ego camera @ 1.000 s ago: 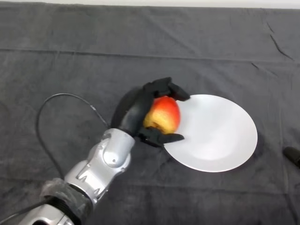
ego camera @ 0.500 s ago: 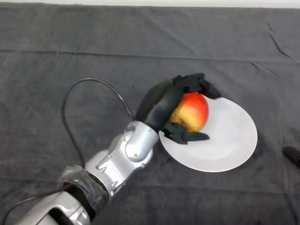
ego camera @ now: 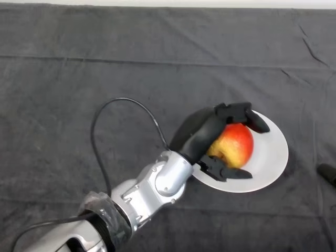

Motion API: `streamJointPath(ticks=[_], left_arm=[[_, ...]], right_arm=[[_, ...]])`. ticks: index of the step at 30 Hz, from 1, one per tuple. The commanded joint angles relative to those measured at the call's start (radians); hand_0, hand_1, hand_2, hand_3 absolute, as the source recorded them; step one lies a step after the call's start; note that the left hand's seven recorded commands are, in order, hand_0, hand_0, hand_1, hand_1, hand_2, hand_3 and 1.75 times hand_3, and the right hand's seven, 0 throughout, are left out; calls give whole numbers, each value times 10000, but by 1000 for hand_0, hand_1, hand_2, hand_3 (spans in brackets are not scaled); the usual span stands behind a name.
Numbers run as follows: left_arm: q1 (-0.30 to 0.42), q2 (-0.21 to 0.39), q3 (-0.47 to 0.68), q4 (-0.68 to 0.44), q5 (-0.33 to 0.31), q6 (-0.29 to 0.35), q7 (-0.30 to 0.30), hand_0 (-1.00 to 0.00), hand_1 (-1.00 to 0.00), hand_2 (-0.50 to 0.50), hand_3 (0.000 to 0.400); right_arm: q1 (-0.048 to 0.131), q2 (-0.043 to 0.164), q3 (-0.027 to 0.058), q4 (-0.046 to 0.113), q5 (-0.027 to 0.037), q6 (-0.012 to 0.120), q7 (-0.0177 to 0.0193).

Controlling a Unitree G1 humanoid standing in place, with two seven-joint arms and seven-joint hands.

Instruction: Move the apple to the plate

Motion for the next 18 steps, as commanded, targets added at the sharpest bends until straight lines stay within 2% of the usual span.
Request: streamJointPath(ticks=[1, 6, 7, 8, 9, 10, 11, 12, 13, 18], left_arm=[[-647, 156, -277, 181, -158, -104, -142, -1000, -1000, 0, 400], [-720, 200, -559, 233, -285, -10, -437, -1000, -1000, 0, 400], [-732, 207, -608, 241, -308, 15, -500, -1000, -941, -29, 400], [-747, 215, -651, 251, -334, 41, -568, -753, -631, -61, 301], [-760, 222, -684, 258, -356, 64, -627, -616, -506, -55, 246], [-775, 232, -716, 265, -382, 92, -695, -533, -341, -96, 213], [-792, 242, -742, 270, -408, 121, -765, -224, -43, -90, 89], [-805, 251, -760, 274, -430, 145, -823, -47, 0, -24, 19], [-820, 262, -777, 275, -453, 174, -886, 0, 0, 0, 0], [-860, 315, -813, 263, -529, 291, -1119, 0, 0, 0, 0]], right_arm=[[78, -144, -99, -118, 34, 23, 47], [73, -147, -97, -108, 32, 22, 55], [73, -148, -97, -106, 31, 22, 57], [72, -148, -96, -104, 31, 22, 58], [71, -149, -96, -102, 30, 22, 60], [70, -150, -96, -100, 30, 22, 61], [69, -150, -95, -98, 29, 22, 63], [69, -151, -95, -97, 29, 22, 64], [68, -151, -95, -95, 28, 21, 65], [65, -153, -93, -88, 26, 20, 71]])
